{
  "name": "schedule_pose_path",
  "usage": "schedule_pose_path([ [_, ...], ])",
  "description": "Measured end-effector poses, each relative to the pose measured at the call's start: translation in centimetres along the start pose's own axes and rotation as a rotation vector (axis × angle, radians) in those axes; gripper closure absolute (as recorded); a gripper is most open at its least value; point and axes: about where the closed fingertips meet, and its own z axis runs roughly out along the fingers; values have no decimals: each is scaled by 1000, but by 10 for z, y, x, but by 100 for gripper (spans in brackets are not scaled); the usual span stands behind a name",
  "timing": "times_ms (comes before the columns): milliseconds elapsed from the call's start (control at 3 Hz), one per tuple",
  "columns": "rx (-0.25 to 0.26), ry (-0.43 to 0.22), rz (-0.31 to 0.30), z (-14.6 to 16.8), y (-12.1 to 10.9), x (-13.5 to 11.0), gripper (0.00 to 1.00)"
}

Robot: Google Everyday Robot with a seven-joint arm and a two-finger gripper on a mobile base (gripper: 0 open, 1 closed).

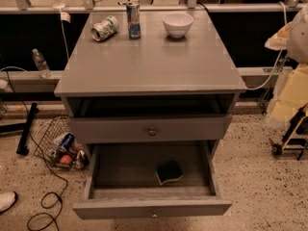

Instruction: Pick sponge from middle drawer and place on counter

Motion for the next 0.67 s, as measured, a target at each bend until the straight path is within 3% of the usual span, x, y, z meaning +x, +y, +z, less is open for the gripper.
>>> schedule_pose_path([
  [333,0,0,0,0,0,0,0],
  [667,-37,-30,37,28,10,12,0],
])
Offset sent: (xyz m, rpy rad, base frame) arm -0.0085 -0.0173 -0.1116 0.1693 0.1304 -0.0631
